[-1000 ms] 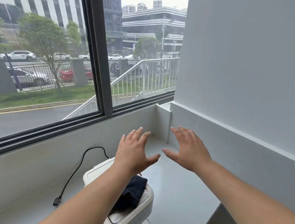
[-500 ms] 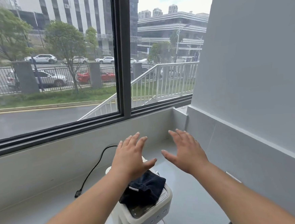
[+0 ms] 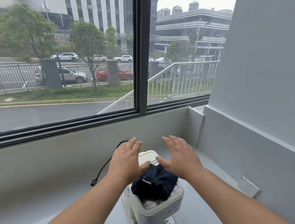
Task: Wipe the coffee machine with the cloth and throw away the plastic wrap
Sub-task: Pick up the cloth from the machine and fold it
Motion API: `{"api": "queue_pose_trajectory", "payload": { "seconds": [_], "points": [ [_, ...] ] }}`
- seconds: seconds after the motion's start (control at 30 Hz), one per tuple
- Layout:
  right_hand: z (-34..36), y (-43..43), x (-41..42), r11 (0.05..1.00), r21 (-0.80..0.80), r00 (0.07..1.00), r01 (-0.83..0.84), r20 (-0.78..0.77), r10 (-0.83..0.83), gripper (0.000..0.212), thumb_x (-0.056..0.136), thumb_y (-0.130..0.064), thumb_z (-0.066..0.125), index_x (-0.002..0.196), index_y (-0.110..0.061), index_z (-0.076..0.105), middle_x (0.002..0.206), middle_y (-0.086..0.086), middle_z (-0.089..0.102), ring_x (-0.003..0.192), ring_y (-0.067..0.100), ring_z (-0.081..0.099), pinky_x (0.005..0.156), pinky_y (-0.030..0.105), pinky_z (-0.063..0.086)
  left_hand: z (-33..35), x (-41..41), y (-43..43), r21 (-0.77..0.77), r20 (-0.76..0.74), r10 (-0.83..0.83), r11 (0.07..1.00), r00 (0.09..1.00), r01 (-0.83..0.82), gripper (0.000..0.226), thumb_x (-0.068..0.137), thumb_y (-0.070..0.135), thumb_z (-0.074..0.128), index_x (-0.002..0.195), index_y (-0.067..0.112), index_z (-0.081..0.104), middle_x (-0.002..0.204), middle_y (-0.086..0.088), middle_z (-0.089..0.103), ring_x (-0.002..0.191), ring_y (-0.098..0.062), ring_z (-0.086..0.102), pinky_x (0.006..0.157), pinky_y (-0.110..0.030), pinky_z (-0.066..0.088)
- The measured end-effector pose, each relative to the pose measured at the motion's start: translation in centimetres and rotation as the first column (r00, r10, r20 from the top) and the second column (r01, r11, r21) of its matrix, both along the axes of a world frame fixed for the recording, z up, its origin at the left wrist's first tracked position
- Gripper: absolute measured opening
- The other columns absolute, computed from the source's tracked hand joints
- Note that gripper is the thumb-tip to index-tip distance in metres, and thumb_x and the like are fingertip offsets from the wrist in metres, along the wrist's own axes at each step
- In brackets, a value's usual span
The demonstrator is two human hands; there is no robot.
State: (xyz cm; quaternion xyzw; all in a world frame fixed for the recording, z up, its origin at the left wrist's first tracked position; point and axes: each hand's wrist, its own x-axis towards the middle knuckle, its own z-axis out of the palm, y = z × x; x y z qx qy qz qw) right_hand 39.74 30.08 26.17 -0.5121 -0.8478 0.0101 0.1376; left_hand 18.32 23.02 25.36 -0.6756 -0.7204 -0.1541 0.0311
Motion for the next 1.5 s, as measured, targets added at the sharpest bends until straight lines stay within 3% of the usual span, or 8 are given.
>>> {"api": "queue_pose_trajectory", "payload": {
  "seconds": [0.2, 0.33, 0.47, 0.57, 0.7, 1.07, 1.33, 1.5],
  "points": [
    [-1.7, 0.6, -1.6, 0.993, -0.025, 0.993, -0.111, 0.033, 0.112, 0.09, 0.083, -0.08, 0.031, 0.158, -0.03, 0.029, 0.161, 0.001, 0.037, 0.148, 0.023, 0.031, 0.119, 0.042, 0.033, -1.1, -0.7, -0.8, -0.084, -0.084, 0.098, 0.991, 0.992, -0.105, 0.055, 0.089, 0.073, 0.043, 0.117, 0.029, 0.061, 0.123, 0.008, 0.059, 0.12, -0.02, 0.052, 0.097, -0.037, 0.045],
    [-2.9, 1.0, -2.4, 0.979, -0.054, 0.98, -0.197, 0.032, 0.198, 0.085, 0.086, -0.078, 0.036, 0.156, -0.03, 0.031, 0.158, -0.001, 0.04, 0.144, 0.023, 0.036, 0.116, 0.041, 0.037, -1.6, -0.5, -1.1, -0.168, -0.17, 0.149, 0.97, 0.974, -0.178, 0.065, 0.086, 0.081, 0.034, 0.095, 0.027, 0.07, 0.102, 0.007, 0.066, 0.103, -0.021, 0.057, 0.085, -0.038, 0.047],
    [-3.7, 1.7, -2.8, 0.96, -0.088, 0.963, -0.266, 0.024, 0.269, 0.083, 0.087, -0.075, 0.044, 0.156, -0.031, 0.032, 0.158, -0.003, 0.04, 0.141, 0.023, 0.039, 0.114, 0.04, 0.039, -2.2, 0.1, -1.3, -0.24, -0.208, 0.155, 0.949, 0.966, -0.204, 0.07, 0.083, 0.081, 0.033, 0.085, 0.024, 0.074, 0.094, 0.006, 0.07, 0.096, -0.021, 0.059, 0.078, -0.038, 0.049],
    [-4.1, 2.1, -2.7, 0.946, -0.112, 0.951, -0.305, 0.024, 0.309, 0.081, 0.087, -0.074, 0.045, 0.155, -0.031, 0.032, 0.155, -0.004, 0.041, 0.138, 0.024, 0.041, 0.112, 0.04, 0.04, -2.5, 0.6, -1.3, -0.345, -0.065, 0.183, 0.918, 0.981, -0.194, 0.06, 0.082, 0.074, 0.044, 0.084, 0.023, 0.076, 0.087, 0.006, 0.073, 0.088, -0.018, 0.065, 0.07, -0.034, 0.053],
    [-4.2, 2.8, -2.3, 0.926, -0.134, 0.934, -0.352, 0.006, 0.356, 0.077, 0.089, -0.07, 0.047, 0.153, -0.03, 0.035, 0.152, -0.005, 0.044, 0.135, 0.023, 0.043, 0.11, 0.04, 0.041, -2.1, 1.5, -1.2, -0.407, 0.063, 0.211, 0.898, 0.975, -0.168, 0.039, 0.085, 0.057, 0.054, 0.095, 0.026, 0.075, 0.091, 0.005, 0.074, 0.088, -0.018, 0.066, 0.073, -0.033, 0.055],
    [-2.7, 4.7, -1.0, 0.837, -0.208, 0.857, -0.506, -0.013, 0.515, 0.066, 0.093, -0.059, 0.056, 0.151, -0.031, 0.04, 0.149, -0.004, 0.047, 0.135, 0.023, 0.043, 0.11, 0.039, 0.042, -0.1, 3.5, -0.8, -0.267, 0.165, 0.321, 0.925, 0.933, -0.271, 0.02, 0.1, 0.043, 0.047, 0.097, 0.031, 0.063, 0.091, 0.01, 0.069, 0.084, -0.019, 0.061, 0.073, -0.037, 0.051],
    [-1.9, 5.2, -1.0, 0.767, -0.241, 0.799, -0.594, -0.064, 0.599, 0.061, 0.094, -0.053, 0.057, 0.149, -0.032, 0.045, 0.144, -0.003, 0.054, 0.136, 0.022, 0.043, 0.11, 0.038, 0.042, 1.8, 5.1, -0.5, -0.158, 0.288, 0.394, 0.919, 0.873, -0.362, 0.017, 0.104, 0.044, 0.045, 0.091, 0.036, 0.053, 0.075, 0.013, 0.064, 0.07, -0.005, 0.057, 0.057, -0.031, 0.039],
    [-1.2, 5.5, -1.1, 0.736, -0.229, 0.769, -0.636, -0.109, 0.63, 0.058, 0.091, -0.051, 0.057, 0.146, -0.034, 0.047, 0.139, -0.004, 0.057, 0.132, 0.021, 0.046, 0.107, 0.038, 0.044, 3.3, 5.9, -0.3, -0.095, 0.407, 0.408, 0.909, 0.817, -0.406, 0.019, 0.104, 0.041, 0.05, 0.085, 0.038, 0.053, 0.073, 0.009, 0.067, 0.069, -0.011, 0.06, 0.061, -0.033, 0.045]
  ]
}}
